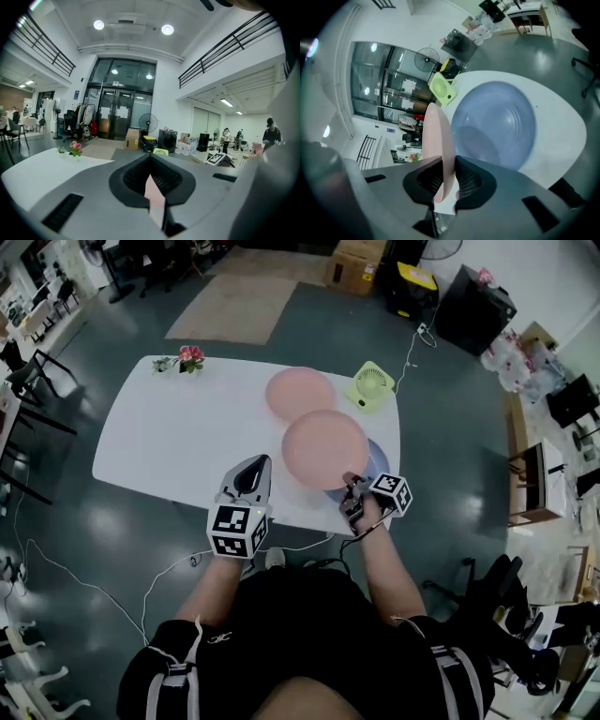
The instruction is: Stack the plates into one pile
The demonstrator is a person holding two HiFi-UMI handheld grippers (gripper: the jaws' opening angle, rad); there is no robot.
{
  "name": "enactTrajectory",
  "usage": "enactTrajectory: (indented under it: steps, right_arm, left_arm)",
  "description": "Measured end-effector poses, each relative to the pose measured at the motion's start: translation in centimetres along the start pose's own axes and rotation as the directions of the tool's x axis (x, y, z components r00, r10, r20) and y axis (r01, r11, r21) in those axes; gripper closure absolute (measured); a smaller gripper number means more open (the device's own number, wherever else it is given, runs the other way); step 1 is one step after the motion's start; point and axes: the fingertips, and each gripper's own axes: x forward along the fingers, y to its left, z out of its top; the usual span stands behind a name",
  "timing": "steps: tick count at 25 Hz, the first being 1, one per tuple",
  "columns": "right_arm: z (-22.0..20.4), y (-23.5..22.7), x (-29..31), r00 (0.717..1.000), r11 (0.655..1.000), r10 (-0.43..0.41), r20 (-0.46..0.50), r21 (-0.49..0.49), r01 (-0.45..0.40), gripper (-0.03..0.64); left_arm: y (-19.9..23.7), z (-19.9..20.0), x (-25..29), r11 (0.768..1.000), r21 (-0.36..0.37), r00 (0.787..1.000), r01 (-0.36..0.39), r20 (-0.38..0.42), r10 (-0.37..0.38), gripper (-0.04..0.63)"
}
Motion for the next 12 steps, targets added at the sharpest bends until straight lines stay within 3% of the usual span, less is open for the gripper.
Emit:
enactTrajectory:
  steps: [6,12]
  right_arm:
    - [3.5,-4.6,-4.5,0.992,0.994,-0.024,0.128,0.112,0.01,0.535]
    - [5.2,-8.1,-6.1,0.978,0.982,-0.089,0.187,0.183,0.054,0.526]
  left_arm:
    - [-3.9,-0.1,2.4,0.994,0.024,0.994,0.106,-0.011,-0.106,0.584]
    - [-6.0,0.1,3.5,0.986,0.039,0.987,0.161,-0.022,-0.16,0.584]
